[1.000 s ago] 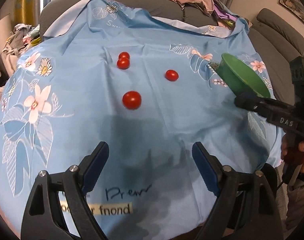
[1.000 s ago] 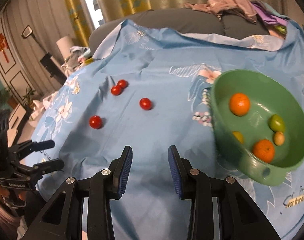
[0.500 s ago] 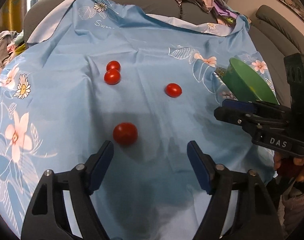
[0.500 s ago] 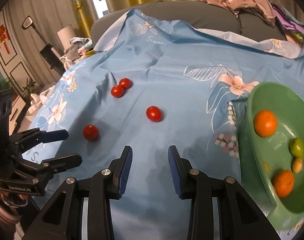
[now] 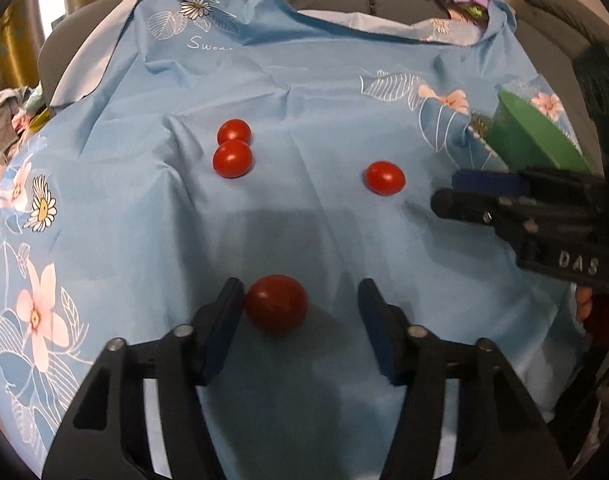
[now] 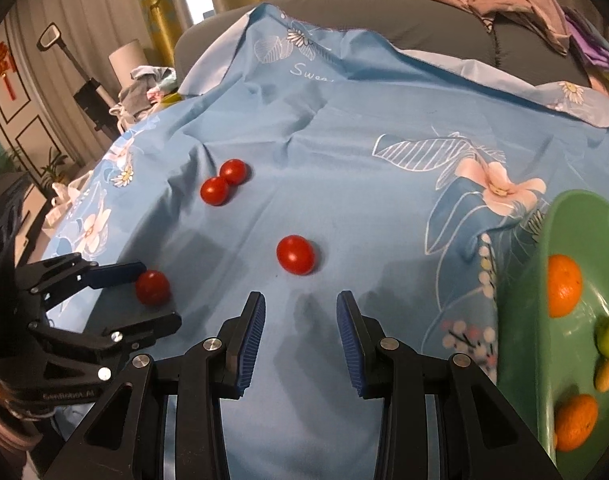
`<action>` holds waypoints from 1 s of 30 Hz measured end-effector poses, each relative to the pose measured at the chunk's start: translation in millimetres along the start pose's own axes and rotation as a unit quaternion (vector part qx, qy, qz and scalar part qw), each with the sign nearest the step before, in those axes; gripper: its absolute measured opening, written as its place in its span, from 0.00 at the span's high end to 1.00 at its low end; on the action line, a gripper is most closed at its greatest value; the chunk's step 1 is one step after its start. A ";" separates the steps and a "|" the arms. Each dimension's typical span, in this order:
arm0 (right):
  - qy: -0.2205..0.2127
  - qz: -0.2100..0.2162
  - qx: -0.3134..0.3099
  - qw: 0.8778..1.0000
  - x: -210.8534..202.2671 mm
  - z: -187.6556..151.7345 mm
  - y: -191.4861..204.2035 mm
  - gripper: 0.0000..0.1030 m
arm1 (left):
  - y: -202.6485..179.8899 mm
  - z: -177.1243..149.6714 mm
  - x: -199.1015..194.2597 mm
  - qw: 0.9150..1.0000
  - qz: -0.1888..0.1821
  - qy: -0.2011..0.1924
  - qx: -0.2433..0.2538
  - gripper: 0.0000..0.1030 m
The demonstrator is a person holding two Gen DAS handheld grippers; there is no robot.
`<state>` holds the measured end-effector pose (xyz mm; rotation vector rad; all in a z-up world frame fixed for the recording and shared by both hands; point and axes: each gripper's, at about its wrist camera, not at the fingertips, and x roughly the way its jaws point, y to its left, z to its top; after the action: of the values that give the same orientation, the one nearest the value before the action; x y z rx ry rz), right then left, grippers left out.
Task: Organize fruits
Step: 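Grasp a cherry tomato with the right tool while the left tool grasps another, then carry both cherry tomatoes over the green bowl with both tools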
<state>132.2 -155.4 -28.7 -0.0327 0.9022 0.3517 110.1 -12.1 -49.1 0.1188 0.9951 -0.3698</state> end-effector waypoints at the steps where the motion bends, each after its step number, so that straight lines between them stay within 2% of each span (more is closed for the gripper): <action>1: 0.001 0.001 0.000 1.000 2.5 2.0 -0.8 0.64 | 0.3 0.5 2.3 1.000 -0.002 0.005 0.000 0.53; 2: 0.003 0.001 0.001 1.000 4.9 4.1 -1.4 0.64 | 1.0 0.3 4.5 1.000 -0.003 0.009 0.001 0.58; 7: 0.013 0.004 -0.004 1.000 20.3 15.8 -0.4 0.64 | 4.1 0.6 6.3 1.000 -0.003 0.010 -0.004 0.62; 9: 0.018 0.004 -0.010 1.000 25.9 18.8 1.9 0.64 | 5.2 -0.1 7.9 1.000 -0.005 0.014 -0.009 0.70; 19: 0.044 0.016 -0.011 0.999 50.3 29.4 4.3 0.64 | 4.1 -3.1 7.3 1.000 -0.008 0.008 -0.013 0.70; 24: 0.056 0.002 -0.020 0.998 55.4 33.6 7.3 0.64 | 3.5 -2.9 7.6 1.000 -0.008 0.009 -0.015 0.70; 27: 0.057 -0.015 -0.028 0.998 56.8 33.9 10.4 0.72 | 2.9 -2.3 7.8 1.000 -0.007 0.010 -0.016 0.71; 30: 0.056 -0.012 -0.023 0.998 54.9 31.8 9.9 0.72 | 3.1 -3.0 7.3 1.000 -0.010 0.012 -0.021 0.71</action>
<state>184.4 -124.9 -50.1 -0.1067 1.0038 0.3515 112.4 -10.3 -57.1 0.0751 1.0274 -0.3655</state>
